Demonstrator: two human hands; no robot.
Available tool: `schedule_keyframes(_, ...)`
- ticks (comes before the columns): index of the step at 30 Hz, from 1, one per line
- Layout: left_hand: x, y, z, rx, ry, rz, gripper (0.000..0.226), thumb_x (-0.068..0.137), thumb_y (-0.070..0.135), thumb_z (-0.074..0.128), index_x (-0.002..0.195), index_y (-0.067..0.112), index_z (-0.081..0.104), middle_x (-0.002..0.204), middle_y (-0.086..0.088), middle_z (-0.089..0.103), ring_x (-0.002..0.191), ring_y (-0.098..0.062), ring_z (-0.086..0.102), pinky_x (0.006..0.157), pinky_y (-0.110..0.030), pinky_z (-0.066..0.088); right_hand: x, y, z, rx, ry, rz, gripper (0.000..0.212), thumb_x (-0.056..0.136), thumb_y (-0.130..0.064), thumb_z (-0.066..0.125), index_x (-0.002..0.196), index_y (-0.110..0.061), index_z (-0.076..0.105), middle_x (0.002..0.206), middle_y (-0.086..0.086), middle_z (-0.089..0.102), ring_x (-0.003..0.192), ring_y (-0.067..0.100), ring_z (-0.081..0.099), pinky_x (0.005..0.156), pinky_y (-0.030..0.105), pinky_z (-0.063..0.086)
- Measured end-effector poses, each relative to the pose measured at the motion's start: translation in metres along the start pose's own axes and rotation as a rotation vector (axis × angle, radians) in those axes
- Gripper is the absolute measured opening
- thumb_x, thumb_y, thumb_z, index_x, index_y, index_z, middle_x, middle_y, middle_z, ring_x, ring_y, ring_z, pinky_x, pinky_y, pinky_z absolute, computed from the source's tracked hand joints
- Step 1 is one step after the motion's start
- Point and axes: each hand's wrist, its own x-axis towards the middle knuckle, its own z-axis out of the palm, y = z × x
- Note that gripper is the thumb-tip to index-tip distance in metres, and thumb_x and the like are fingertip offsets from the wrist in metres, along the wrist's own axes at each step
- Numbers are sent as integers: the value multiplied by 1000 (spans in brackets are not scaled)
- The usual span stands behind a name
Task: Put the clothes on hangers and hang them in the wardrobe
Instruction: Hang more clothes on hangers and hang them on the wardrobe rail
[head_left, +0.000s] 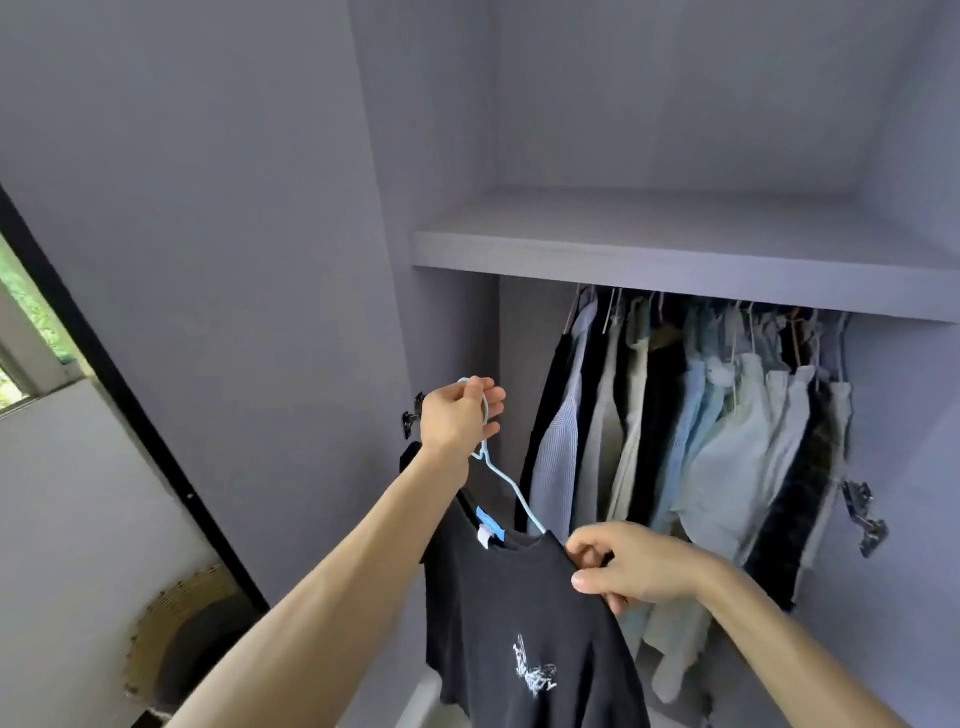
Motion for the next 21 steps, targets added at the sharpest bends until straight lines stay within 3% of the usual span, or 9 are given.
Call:
schedule_keyframes(5,58,15,24,120,-37,-20,20,102,15,48,107,13,67,90,3,75,95,-14,71,73,-27,58,46,-7,-42,46,-49,-30,6,92,-13,60,96,-12,55,84,10,65,63,13,66,59,23,49)
schedule_keyframes(8,88,23,36,269,-93,3,12,98,17,55,99,21,67,96,6,74,95,-15,68,83,-31,58,63,-5,-51,152,-19,-60,7,93,-13,60,95,-11,54,85,5,62,66,11,67,62,25,51)
schedule_keyframes(12,108,23,40,755,-233,277,27,103,32,44,90,16,61,85,5,58,82,-17,53,74,-26,45,80,3,-55,234,21,-76,12,95,-15,59,100,-7,53,93,7,60,68,13,68,66,25,53)
schedule_keyframes(14,118,16,33,1043,-245,459,39,106,39,32,92,15,59,87,3,58,100,-23,56,93,-36,42,86,8,-56,259,45,-85,10,96,-16,58,98,-9,52,93,5,58,68,12,66,66,25,52)
schedule_keyframes(15,124,13,26,1220,-185,541,43,106,41,26,101,18,62,103,2,62,123,-27,50,111,-44,29,89,10,-55,270,53,-88,9,96,-16,58,97,-10,52,92,5,58,67,12,65,66,25,52)
schedule_keyframes(16,134,11,18,1393,-104,613,49,106,44,20,116,21,62,128,0,59,143,-28,32,120,-52,7,93,11,-55,280,62,-91,8,96,-16,58,97,-11,52,91,4,57,67,11,64,66,25,52)
schedule_keyframes(17,143,10,10,1543,-14,688,56,105,46,14,128,23,59,148,-3,48,152,-25,14,118,-54,-12,96,11,-55,295,73,-92,8,97,-17,58,97,-11,52,88,3,57,66,10,62,66,25,52)
schedule_keyframes(18,152,12,0,1658,60,760,62,102,48,11,134,23,57,156,-5,38,154,-23,5,114,-56,-20,100,11,-55,312,86,-94,8,97,-16,57,98,-10,53,86,2,56,64,9,61,66,25,52)
schedule_keyframes(21,176,24,-27,1895,149,847,60,100,47,16,149,24,43,164,-10,20,154,-24,-3,110,-58,-27,113,6,-57,371,123,-89,10,98,-16,57,104,-8,54,75,-2,58,61,8,57,65,23,49)
